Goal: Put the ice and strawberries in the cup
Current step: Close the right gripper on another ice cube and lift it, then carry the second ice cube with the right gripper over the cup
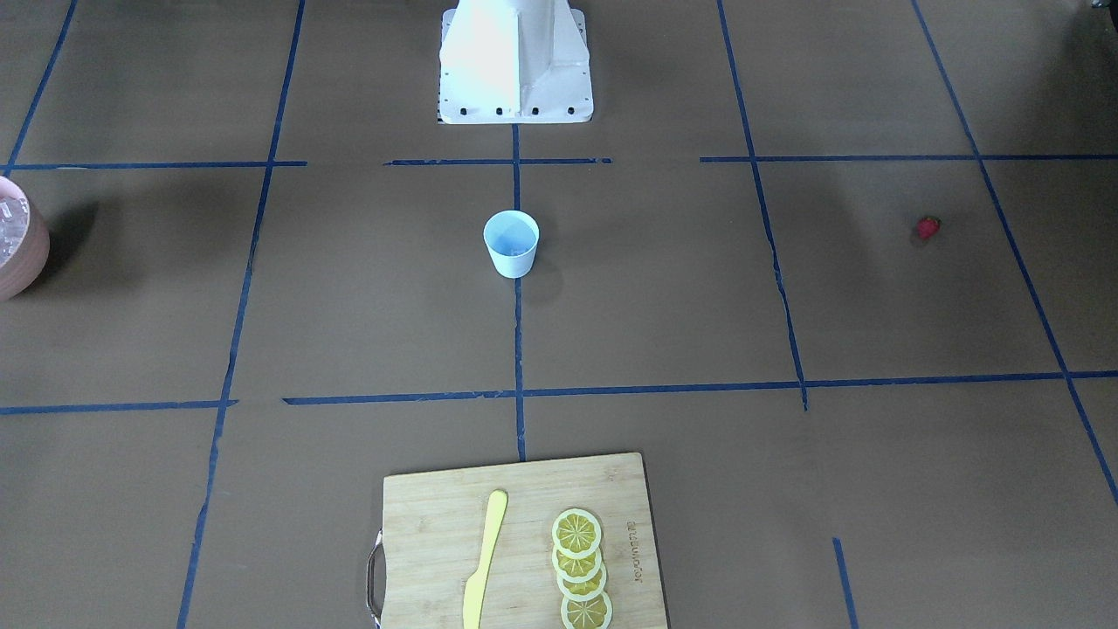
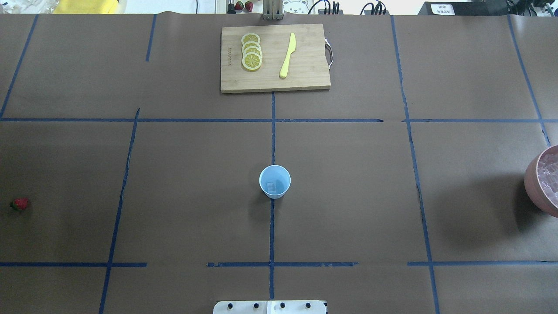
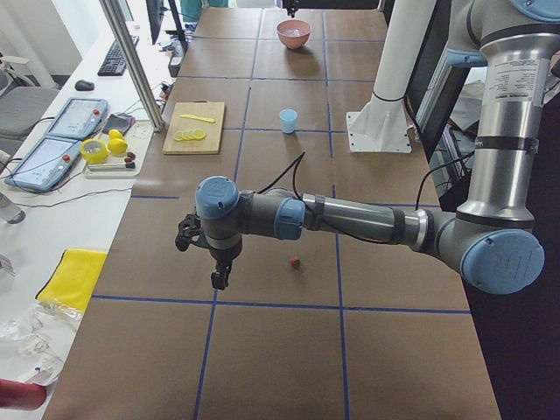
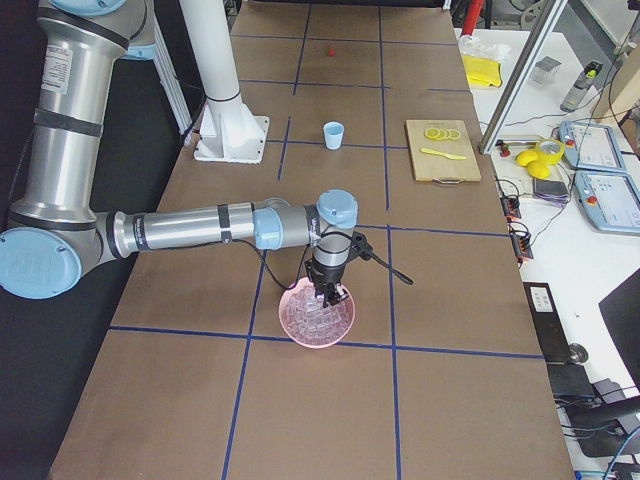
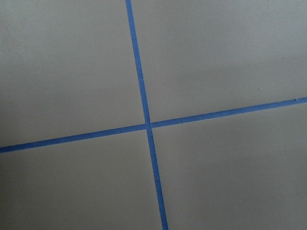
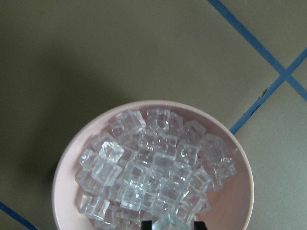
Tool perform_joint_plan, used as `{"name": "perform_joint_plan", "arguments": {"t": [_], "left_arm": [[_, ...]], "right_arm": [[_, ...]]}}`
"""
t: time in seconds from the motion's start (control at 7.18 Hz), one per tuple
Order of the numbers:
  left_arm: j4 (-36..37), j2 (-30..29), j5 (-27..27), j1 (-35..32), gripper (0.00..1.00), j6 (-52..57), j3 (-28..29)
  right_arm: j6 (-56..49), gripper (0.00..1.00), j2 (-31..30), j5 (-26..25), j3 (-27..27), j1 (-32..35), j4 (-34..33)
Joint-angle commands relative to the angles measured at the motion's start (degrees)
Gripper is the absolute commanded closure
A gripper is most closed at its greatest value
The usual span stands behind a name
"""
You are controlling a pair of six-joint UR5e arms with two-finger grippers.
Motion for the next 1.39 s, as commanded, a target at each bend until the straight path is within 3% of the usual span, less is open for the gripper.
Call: {"name": "perform_joint_plan", "arguments": {"t": [0.0, 0.28, 0.7, 0.98, 1.25], "left_arm": [[0.0, 0.2, 0.0, 0.0, 0.00, 0.0, -0.3], [0.0, 0.2, 0.0, 0.0, 0.00, 0.0, -0.3], [0.2, 0.2, 0.0, 0.0, 0.00, 0.0, -0.3], [0.3, 0.3, 0.0, 0.0, 0.00, 0.0, -0.1], [0.3, 0.7, 0.0, 0.0, 0.00, 0.0, -0.1]], "right_arm": [[1.7, 1.00, 12.3, 2.0, 3.0, 0.6, -14.5], [11.8, 1.00, 24.9, 4.0, 3.1, -0.8, -24.3], [44.4, 1.00, 38.0, 4.6, 3.1, -18.7, -24.0], [65.3, 1.00, 48.1, -3.0, 1.7, -32.2, -23.7], [77.6, 1.00, 52.5, -10.0, -2.1, -41.7, -19.0]]}}
